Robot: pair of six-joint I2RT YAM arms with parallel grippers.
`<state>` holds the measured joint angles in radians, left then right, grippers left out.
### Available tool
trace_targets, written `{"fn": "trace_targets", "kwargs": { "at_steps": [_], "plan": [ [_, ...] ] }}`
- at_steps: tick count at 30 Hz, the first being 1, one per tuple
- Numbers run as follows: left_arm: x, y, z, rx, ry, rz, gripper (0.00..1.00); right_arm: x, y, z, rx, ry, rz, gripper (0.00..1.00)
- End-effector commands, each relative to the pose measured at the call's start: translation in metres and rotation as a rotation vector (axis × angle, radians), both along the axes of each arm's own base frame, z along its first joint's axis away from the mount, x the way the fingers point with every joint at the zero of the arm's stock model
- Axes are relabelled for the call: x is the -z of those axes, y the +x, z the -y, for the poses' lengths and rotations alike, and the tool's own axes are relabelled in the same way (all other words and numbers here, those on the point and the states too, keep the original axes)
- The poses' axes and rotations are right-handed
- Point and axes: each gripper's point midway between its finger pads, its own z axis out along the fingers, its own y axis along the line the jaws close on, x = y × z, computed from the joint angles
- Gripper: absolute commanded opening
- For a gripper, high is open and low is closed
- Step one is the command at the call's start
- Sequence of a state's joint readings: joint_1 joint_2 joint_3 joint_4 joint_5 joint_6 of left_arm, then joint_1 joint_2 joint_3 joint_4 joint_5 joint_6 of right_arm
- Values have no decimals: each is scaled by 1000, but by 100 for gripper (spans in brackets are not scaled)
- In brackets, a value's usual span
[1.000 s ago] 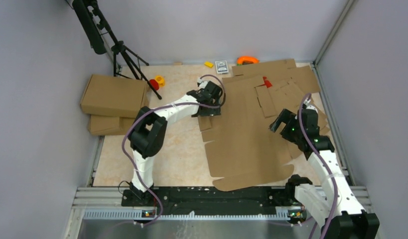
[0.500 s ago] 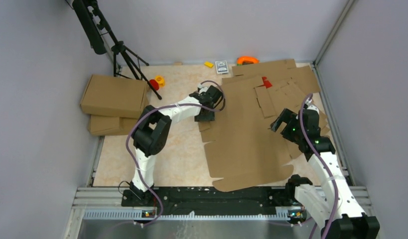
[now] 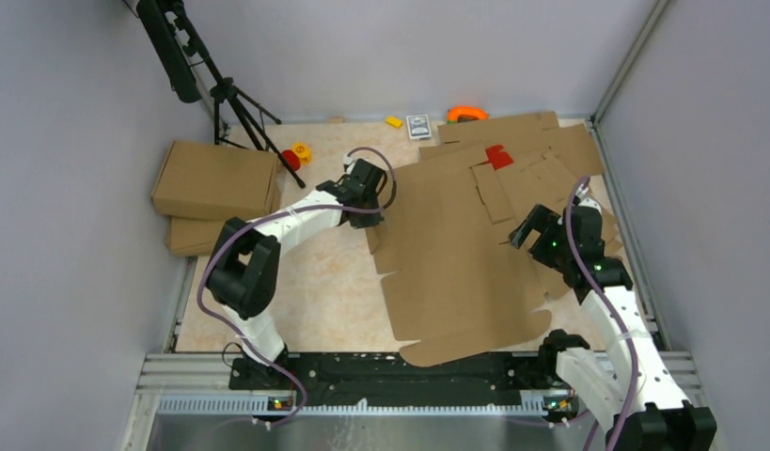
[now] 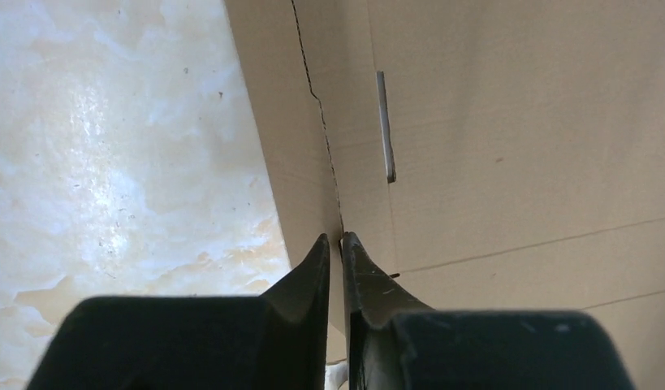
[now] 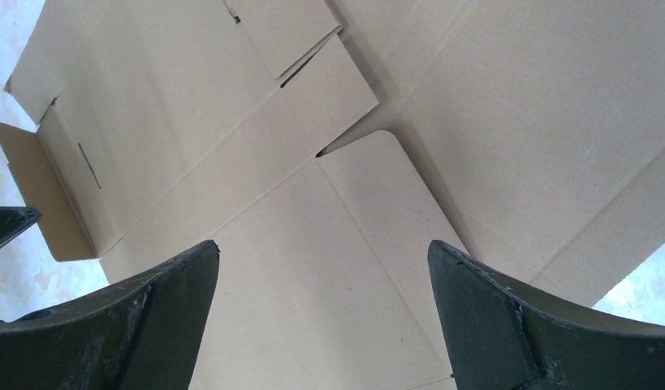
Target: Fold the paper box
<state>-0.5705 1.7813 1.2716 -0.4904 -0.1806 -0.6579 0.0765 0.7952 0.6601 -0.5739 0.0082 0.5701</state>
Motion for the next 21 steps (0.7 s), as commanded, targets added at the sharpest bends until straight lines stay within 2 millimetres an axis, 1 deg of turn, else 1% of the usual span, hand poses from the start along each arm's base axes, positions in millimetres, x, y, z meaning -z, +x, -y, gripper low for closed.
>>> {"fn": "trace_targets", "kwargs": {
  "at_steps": [1, 5, 8, 10, 15, 20, 21],
  "plan": [
    [-17, -3, 1, 9, -111, 34, 10, -10, 7, -13, -56, 40, 35, 98],
    [-24, -14, -4, 19, -146, 40, 5, -10, 9, -21, -121, 44, 35, 98],
    [-23, -25, -10, 30, -150, 29, 0, -6, 10, -25, -139, 56, 19, 98],
    [-24, -33, -15, 33, -153, 18, 0, -3, 10, -30, -168, 74, 11, 98],
    [-31, -60, -25, 47, -183, 25, 0, 8, 6, -50, -293, 127, -21, 98],
    [-23, -86, -39, 28, -187, 9, 0, 20, -3, -73, -395, 155, -105, 95],
    [-22, -93, -37, 43, -214, -8, 0, 21, -5, -78, -409, 158, -111, 95]
  ]
}}
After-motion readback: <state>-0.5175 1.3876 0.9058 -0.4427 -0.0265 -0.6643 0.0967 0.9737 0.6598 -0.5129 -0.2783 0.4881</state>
